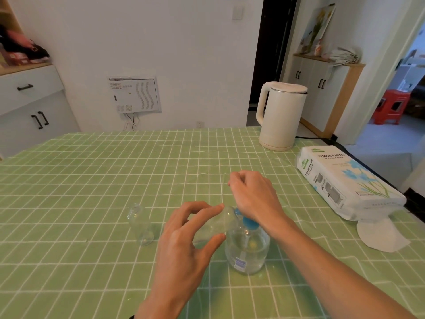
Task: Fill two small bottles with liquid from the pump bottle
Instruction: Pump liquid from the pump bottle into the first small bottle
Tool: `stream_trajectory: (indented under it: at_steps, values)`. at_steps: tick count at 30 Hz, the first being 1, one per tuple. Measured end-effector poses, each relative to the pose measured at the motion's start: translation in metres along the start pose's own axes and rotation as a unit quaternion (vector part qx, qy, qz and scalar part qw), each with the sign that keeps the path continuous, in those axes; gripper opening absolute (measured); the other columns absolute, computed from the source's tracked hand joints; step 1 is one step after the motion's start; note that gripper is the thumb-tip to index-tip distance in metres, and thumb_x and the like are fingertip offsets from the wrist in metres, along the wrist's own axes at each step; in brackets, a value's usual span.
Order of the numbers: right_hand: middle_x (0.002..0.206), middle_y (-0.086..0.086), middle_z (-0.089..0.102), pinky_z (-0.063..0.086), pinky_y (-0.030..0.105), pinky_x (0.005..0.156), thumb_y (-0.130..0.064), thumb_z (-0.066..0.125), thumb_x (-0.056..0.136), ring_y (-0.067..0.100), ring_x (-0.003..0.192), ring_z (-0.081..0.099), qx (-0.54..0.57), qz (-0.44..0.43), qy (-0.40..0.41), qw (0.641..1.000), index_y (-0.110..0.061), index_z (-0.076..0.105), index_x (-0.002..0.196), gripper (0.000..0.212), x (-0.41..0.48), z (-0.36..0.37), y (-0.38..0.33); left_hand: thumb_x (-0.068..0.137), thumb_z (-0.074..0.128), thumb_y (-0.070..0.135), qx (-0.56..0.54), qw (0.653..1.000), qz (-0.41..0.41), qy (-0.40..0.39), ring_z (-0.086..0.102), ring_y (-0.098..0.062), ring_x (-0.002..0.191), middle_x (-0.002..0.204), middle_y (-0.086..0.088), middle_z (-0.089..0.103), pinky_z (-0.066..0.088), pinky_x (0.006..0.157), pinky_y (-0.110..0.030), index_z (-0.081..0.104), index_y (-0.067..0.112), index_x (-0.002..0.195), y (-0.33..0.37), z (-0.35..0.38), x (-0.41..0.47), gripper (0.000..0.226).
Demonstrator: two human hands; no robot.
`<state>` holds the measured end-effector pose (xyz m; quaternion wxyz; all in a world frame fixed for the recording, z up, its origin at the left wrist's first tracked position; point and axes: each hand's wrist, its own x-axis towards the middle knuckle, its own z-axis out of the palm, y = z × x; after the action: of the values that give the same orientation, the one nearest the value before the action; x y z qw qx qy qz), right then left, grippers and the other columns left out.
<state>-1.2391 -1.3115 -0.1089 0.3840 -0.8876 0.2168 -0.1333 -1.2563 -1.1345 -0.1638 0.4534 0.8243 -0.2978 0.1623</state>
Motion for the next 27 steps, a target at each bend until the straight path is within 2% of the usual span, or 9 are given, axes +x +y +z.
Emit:
stream_trajectory:
  at_steps: [3,5,9,12,15,18,21,23,27]
  values:
    - [0.053,-0.004,0.038,0.059,0.051,0.077,-0.030,0.044,0.108,0.020,0.056,0.039,0.004,-0.003,0.002,1.000,-0.009,0.058,0.072,0.044,0.0001,-0.0022,-0.0046,0.078,0.089,0.028,0.013,1.000,0.007,-0.002,0.062,-0.003,0.113,0.118,0.027,0.060,0.054,0.095,-0.035,0.069,0.042,0.128,0.0035,-0.0032,0.0040,0.055]
    - [0.053,-0.004,0.038,0.058,0.049,0.072,-0.029,0.044,0.108,0.020,0.056,0.039,0.006,-0.009,0.004,1.000,-0.006,0.059,0.073,0.045,0.0007,-0.0031,-0.0076,0.079,0.089,0.027,0.024,1.000,0.017,-0.002,0.061,0.000,0.114,0.120,0.029,0.058,0.054,0.097,-0.035,0.067,0.045,0.129,0.0051,-0.0045,0.0061,0.058]
    - [0.054,-0.003,0.039,0.049,0.043,0.063,-0.031,0.042,0.109,0.020,0.057,0.040,0.008,-0.011,-0.008,1.000,0.003,0.072,0.094,0.047,0.0015,-0.0026,-0.0060,0.079,0.088,0.028,0.028,0.999,0.024,-0.001,0.060,0.000,0.115,0.123,0.032,0.057,0.053,0.097,-0.029,0.065,0.048,0.131,0.0053,-0.0034,0.0051,0.059]
    - [0.056,-0.002,0.042,0.045,0.039,0.062,-0.032,0.042,0.109,0.020,0.059,0.043,0.006,-0.008,-0.013,1.000,0.003,0.074,0.109,0.048,0.0016,-0.0026,-0.0022,0.079,0.088,0.027,0.009,1.000,0.010,-0.004,0.062,-0.003,0.115,0.119,0.030,0.059,0.052,0.096,-0.027,0.066,0.048,0.129,0.0015,-0.0007,0.0045,0.059]
    - [0.061,0.000,0.049,0.056,0.047,0.073,-0.032,0.041,0.109,0.022,0.062,0.048,-0.002,0.001,-0.016,1.000,0.002,0.075,0.110,0.048,0.0004,-0.0020,-0.0005,0.078,0.089,0.025,-0.002,1.000,0.000,-0.010,0.062,-0.003,0.114,0.117,0.028,0.061,0.052,0.096,-0.029,0.068,0.047,0.127,-0.0010,0.0016,0.0039,0.058]
    - [0.064,0.001,0.054,0.058,0.046,0.080,-0.033,0.041,0.109,0.022,0.064,0.052,-0.002,0.012,-0.020,1.000,0.001,0.075,0.110,0.048,-0.0010,-0.0012,0.0002,0.078,0.089,0.023,-0.013,1.000,-0.006,-0.006,0.062,-0.004,0.114,0.116,0.027,0.062,0.052,0.096,-0.032,0.070,0.046,0.125,-0.0002,0.0036,0.0028,0.056]
    - [0.063,0.000,0.052,0.055,0.044,0.075,-0.033,0.041,0.109,0.022,0.064,0.051,0.000,0.013,-0.016,1.000,0.001,0.075,0.110,0.048,-0.0016,-0.0012,-0.0006,0.079,0.089,0.024,-0.017,1.000,-0.010,-0.006,0.062,-0.005,0.115,0.117,0.027,0.062,0.052,0.097,-0.035,0.070,0.046,0.125,0.0010,0.0034,0.0033,0.055]
    - [0.061,-0.001,0.049,0.048,0.041,0.068,-0.033,0.041,0.109,0.021,0.062,0.049,0.001,0.017,-0.014,1.000,0.002,0.075,0.111,0.048,-0.0019,-0.0017,-0.0015,0.079,0.089,0.025,-0.018,1.000,-0.011,-0.009,0.062,-0.005,0.116,0.117,0.027,0.062,0.052,0.098,-0.036,0.070,0.047,0.126,0.0018,0.0021,0.0028,0.055]
    - [0.066,0.003,0.050,0.047,0.039,0.069,-0.033,0.040,0.110,0.022,0.065,0.049,0.009,0.013,-0.024,1.000,0.003,0.073,0.117,0.049,-0.0011,-0.0054,-0.0051,0.079,0.089,0.025,-0.023,1.000,-0.009,-0.011,0.062,-0.006,0.117,0.117,0.027,0.062,0.052,0.098,-0.033,0.069,0.048,0.126,0.0040,-0.0016,0.0045,0.056]
